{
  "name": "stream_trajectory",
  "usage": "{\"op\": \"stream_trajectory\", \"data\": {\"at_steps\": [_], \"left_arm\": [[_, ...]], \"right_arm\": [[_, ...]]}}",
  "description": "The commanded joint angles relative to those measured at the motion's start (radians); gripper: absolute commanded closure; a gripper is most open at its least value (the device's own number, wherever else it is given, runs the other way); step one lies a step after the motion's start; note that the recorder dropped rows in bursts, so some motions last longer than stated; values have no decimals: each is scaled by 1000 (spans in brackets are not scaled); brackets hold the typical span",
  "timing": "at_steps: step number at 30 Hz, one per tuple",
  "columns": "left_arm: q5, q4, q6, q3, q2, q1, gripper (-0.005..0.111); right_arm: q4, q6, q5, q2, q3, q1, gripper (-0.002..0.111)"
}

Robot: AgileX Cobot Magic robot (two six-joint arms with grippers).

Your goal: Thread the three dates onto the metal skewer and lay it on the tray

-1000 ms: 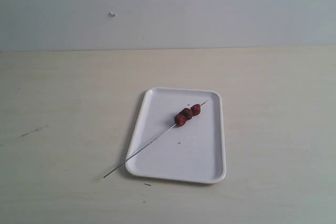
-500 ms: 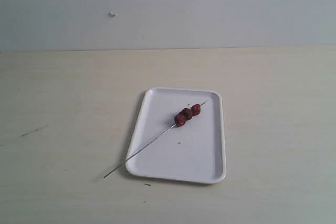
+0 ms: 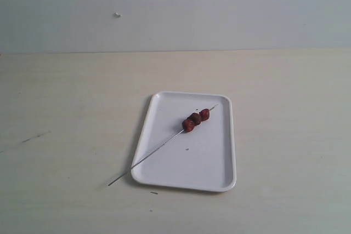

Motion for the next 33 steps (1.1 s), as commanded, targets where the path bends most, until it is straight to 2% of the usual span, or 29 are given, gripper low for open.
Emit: {"op": "stream_trajectory", "data": {"at_steps": [1, 4, 6, 7, 8, 12, 16, 19, 23, 26, 31, 33], "left_arm": [[-4, -4, 1, 7, -5, -6, 107], [-4, 6, 2, 7, -5, -6, 107], [10, 78, -31, 13, -5, 0, 107], [18, 168, -123, 24, -5, 26, 107], [10, 255, -268, 42, -5, 62, 107], [-2, 488, -664, 106, -3, 219, 107], [115, 795, -995, 145, -3, 401, 107], [217, 894, -1084, 145, -3, 506, 107], [382, 1125, -1180, 149, -5, 587, 107], [420, 1248, -1233, 149, -5, 622, 107], [442, 1391, -1233, 149, -5, 665, 107], [490, 1444, -1233, 149, -5, 675, 107]], "right_arm": [[0, 4, -4, -6, 6, -6, 108], [0, 4, -4, -6, 6, -6, 108], [0, 4, -4, -6, 6, -6, 108], [0, 4, -4, -6, 6, -6, 108], [0, 4, -4, -6, 6, -6, 108], [0, 4, -4, -6, 6, -6, 108], [0, 4, -4, -6, 6, -6, 108], [0, 4, -4, -6, 6, -6, 108], [0, 4, -4, -6, 6, -6, 108], [0, 4, -4, -6, 6, -6, 108], [8, 4, -4, -6, 6, -6, 108], [8, 4, -4, -6, 6, -6, 108]]}}
